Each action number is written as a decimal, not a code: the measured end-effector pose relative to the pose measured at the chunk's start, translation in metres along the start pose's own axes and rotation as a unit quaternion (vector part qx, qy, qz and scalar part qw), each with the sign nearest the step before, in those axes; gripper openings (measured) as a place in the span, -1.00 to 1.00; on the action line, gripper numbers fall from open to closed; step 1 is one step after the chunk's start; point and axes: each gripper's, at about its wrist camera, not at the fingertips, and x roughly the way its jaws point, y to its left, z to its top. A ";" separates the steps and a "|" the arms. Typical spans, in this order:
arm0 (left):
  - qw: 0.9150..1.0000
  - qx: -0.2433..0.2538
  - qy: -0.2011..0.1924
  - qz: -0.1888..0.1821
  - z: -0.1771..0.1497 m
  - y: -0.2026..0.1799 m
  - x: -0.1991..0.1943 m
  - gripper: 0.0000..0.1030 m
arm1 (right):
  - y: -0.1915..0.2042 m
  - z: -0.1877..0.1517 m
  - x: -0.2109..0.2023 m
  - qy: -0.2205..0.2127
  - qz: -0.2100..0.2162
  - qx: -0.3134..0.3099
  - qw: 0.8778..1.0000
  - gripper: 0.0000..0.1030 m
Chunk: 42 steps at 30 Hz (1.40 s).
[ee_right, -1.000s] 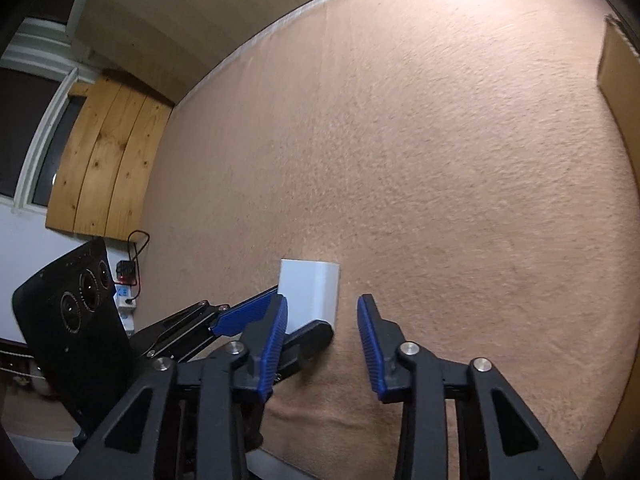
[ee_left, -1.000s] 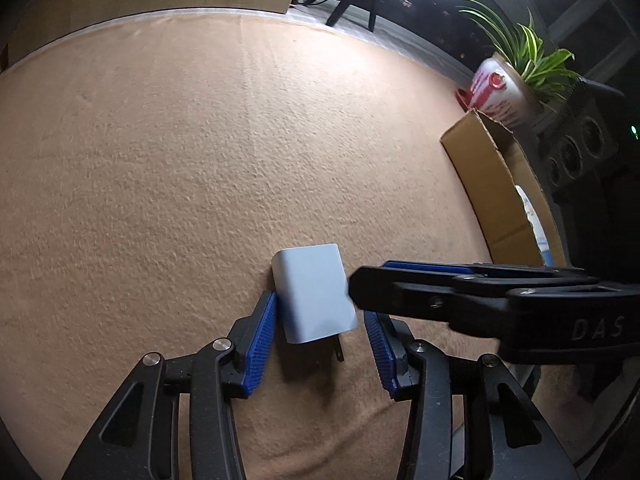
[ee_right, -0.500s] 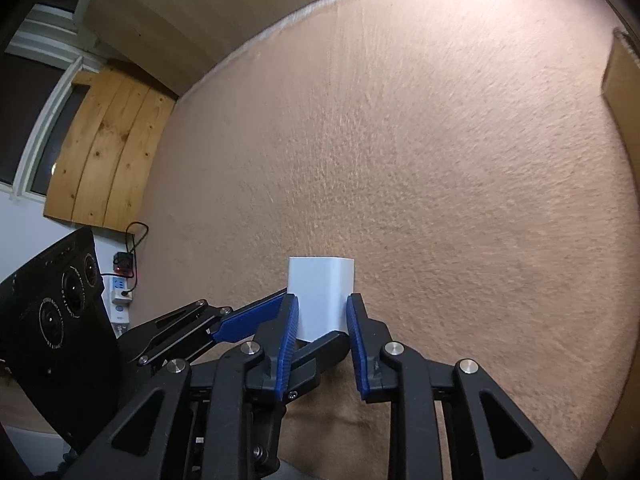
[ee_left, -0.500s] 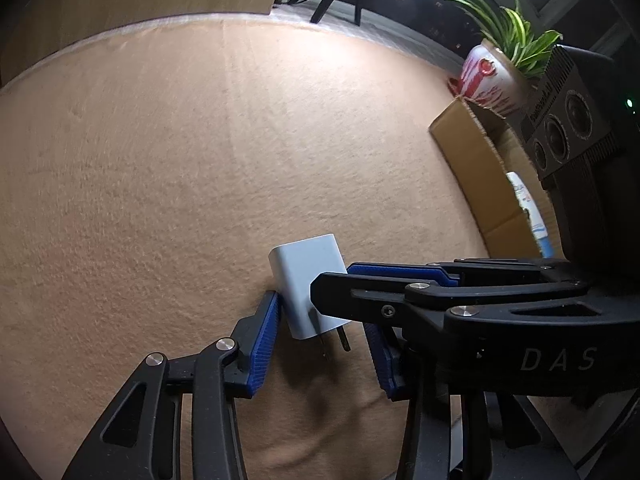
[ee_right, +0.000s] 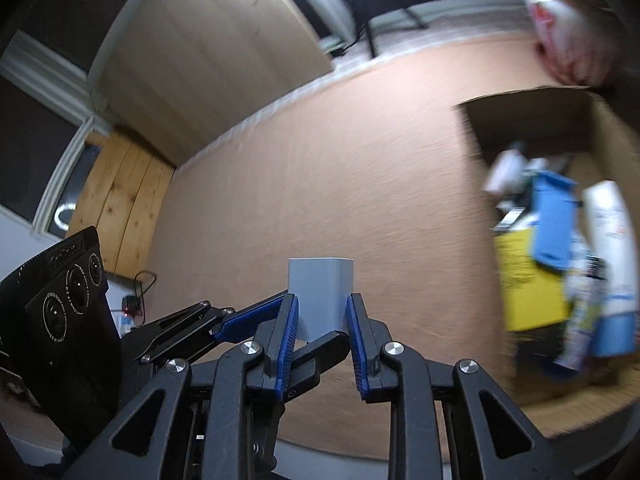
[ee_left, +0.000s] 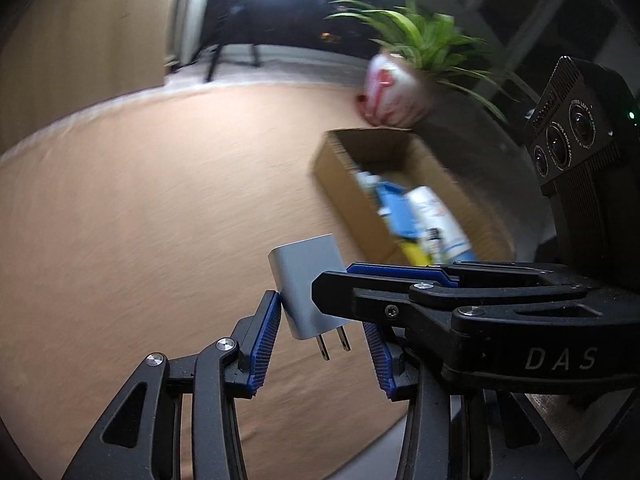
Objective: Organize objects
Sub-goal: 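Carry the charger plug into the box with both tools and release it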
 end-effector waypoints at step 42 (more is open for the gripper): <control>0.997 0.064 0.047 -0.024 0.013 -0.074 0.047 0.16 | -0.091 -0.037 -0.079 -0.076 -0.086 0.083 0.990 -0.26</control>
